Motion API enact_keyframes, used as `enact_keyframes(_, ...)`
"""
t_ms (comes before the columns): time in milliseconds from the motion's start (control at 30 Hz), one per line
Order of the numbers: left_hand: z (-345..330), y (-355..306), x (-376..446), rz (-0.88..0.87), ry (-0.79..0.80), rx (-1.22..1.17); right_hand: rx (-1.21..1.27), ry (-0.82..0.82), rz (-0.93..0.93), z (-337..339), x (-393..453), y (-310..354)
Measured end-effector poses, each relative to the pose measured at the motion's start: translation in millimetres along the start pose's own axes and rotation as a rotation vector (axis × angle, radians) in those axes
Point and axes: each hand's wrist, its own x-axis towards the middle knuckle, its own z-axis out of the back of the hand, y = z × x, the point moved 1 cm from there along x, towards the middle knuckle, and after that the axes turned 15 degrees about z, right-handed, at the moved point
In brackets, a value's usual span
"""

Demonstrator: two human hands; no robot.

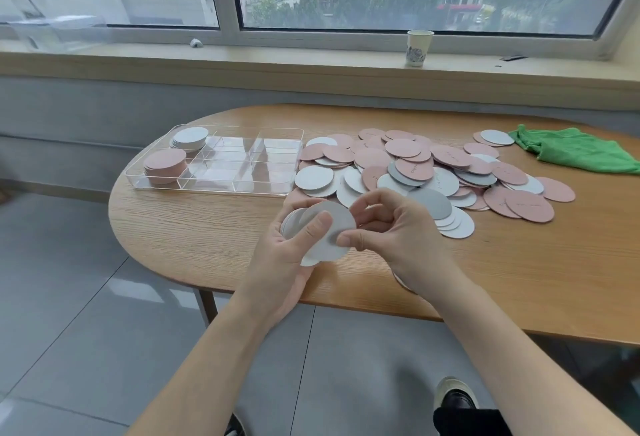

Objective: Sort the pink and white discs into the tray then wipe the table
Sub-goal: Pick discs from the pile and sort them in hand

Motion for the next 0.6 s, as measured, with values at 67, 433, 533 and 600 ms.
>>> enact_keyframes(67,-4.5,4.7,1.9,0.004,0.013,0.0,-0.035,0.006,0.021,0.2,-1.9,1.6)
enact_keyframes(433,-32.5,16.4,6.7,0.096,0.071,-0.041,-0.47,-0.153,0.144,47.4,-7.4,-0.3)
enact_keyframes(533,-41.4,17.8,8.4,0.098,0.062,-0.046,-0.685,-0.164,0.032,85.9,-8.4,-10.5)
enact_keyframes(600,-47.1,20.4,10.6,0.098,0.059,-0.026,-0.791,-0.145,-0.068,108.0,-10.3,-19.9)
